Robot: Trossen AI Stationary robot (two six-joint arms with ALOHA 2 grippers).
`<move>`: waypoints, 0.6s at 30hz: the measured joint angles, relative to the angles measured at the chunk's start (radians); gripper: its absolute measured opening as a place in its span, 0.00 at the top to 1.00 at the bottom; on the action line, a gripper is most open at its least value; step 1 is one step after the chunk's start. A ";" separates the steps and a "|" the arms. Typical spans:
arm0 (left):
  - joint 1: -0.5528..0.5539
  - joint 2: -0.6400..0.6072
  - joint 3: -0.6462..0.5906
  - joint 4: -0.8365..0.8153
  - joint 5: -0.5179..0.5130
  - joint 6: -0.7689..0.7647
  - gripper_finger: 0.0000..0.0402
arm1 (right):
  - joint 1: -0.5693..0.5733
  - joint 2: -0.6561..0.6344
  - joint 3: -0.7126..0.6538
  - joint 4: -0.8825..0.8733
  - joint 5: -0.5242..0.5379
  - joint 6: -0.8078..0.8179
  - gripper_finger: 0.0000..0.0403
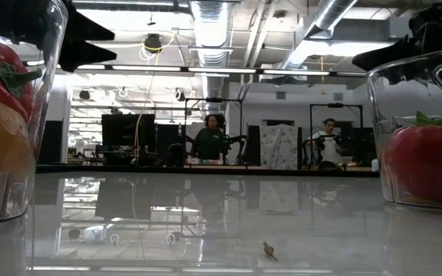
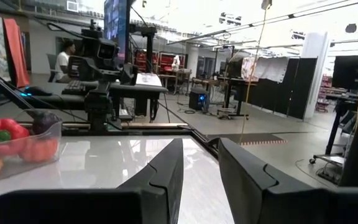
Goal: Sort produce into baskets
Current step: Return to Home Position
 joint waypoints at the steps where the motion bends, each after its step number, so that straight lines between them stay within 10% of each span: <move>1: 0.000 -0.017 0.000 -0.020 0.006 -0.012 0.19 | 0.000 0.000 0.000 0.001 0.000 0.000 0.68; 9: -0.001 -0.038 -0.009 -0.099 0.074 -0.042 0.19 | 0.000 0.000 0.000 -0.014 -0.038 -0.016 0.68; 18: 0.000 -0.047 -0.279 0.286 0.193 0.014 0.19 | 0.002 0.000 -0.056 0.037 -0.049 0.034 0.68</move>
